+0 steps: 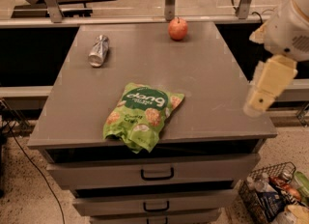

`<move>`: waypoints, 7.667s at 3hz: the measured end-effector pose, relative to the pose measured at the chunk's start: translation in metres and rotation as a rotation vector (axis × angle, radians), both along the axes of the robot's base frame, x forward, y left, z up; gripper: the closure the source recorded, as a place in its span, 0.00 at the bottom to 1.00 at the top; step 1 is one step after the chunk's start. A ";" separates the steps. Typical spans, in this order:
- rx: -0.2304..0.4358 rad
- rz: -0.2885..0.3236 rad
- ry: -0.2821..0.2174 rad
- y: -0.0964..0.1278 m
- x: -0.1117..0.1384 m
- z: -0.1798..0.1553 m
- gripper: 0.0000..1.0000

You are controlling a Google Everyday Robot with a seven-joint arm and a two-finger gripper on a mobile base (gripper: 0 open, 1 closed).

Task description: Place redbull can upright

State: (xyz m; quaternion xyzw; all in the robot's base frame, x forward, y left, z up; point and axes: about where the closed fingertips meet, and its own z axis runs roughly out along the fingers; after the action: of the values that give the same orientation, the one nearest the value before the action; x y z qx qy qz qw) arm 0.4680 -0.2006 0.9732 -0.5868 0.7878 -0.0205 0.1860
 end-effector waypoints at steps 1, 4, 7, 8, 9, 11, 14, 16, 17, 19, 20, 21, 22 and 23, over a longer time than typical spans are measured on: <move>0.107 -0.050 -0.009 0.031 0.059 -0.013 0.00; 0.311 -0.150 0.027 0.089 0.157 -0.026 0.00; 0.519 -0.282 0.004 0.178 0.252 -0.055 0.00; 0.573 -0.357 -0.003 0.206 0.281 -0.057 0.00; 0.610 -0.417 0.001 0.236 0.305 -0.061 0.00; 0.521 -0.568 0.073 0.307 0.333 -0.092 0.00; 0.344 -0.736 0.143 0.379 0.348 -0.133 0.02; 0.208 -0.801 0.086 0.371 0.357 -0.151 0.32; 0.206 -0.801 0.085 0.371 0.357 -0.148 0.55; 0.206 -0.801 0.084 0.371 0.356 -0.134 0.99; 0.232 -0.791 -0.020 0.344 0.367 -0.094 1.00; 0.279 -0.777 -0.105 0.313 0.369 -0.041 1.00; 0.348 -0.756 -0.145 0.281 0.360 -0.002 1.00; 0.499 -0.703 -0.178 0.249 0.337 0.045 1.00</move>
Offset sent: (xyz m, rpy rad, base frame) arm 0.1989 0.0991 -0.0330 0.4108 0.0279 -0.2435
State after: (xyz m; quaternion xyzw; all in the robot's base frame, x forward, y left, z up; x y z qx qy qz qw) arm 0.8053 0.0487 1.0179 -0.2162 0.9013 0.0581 0.3709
